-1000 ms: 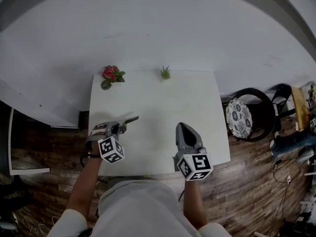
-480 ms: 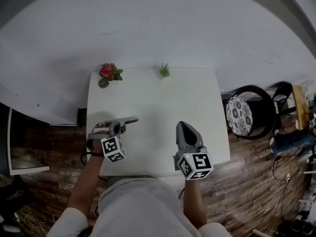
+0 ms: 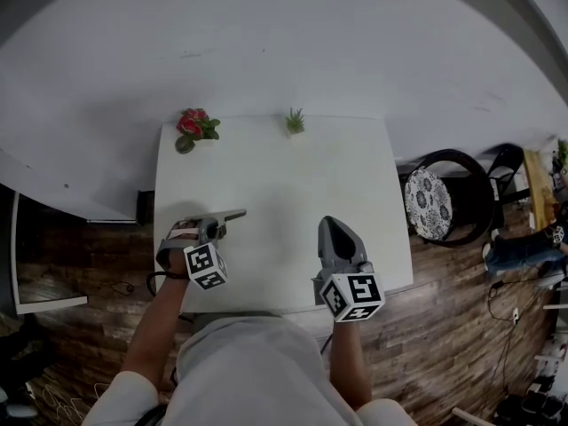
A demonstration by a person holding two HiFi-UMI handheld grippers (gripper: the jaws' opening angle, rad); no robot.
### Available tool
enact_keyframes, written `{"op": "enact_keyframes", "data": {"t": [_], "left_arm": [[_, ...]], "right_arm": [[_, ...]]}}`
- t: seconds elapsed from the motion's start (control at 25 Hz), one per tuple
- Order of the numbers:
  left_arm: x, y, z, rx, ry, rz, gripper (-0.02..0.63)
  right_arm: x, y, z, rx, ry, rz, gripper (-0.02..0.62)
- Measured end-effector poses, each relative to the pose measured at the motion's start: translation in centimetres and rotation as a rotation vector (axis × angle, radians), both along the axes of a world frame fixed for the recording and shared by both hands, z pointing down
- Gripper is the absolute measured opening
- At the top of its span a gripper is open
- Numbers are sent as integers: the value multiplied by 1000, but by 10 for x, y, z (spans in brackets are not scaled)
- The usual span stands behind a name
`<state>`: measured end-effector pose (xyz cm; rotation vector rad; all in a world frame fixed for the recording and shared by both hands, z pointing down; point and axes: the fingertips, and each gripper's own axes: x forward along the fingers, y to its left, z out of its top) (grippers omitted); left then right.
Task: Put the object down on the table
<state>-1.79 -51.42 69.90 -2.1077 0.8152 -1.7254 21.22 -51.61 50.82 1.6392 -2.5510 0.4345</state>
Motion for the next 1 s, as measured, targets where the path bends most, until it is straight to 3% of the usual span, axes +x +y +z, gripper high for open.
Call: {"op": "enact_keyframes", "data": {"t": [0.72, 0.88, 1.0], "left_arm": [[3, 21, 10, -73, 59, -43, 84], [4, 29, 1, -75, 108, -76, 101], [4, 34, -14, -74, 196, -134, 106]], "right_arm": [[5, 14, -10, 32, 4, 10, 3], [8, 20, -14, 41, 1, 11, 3], [8, 23, -19, 53, -7, 8, 3]]}}
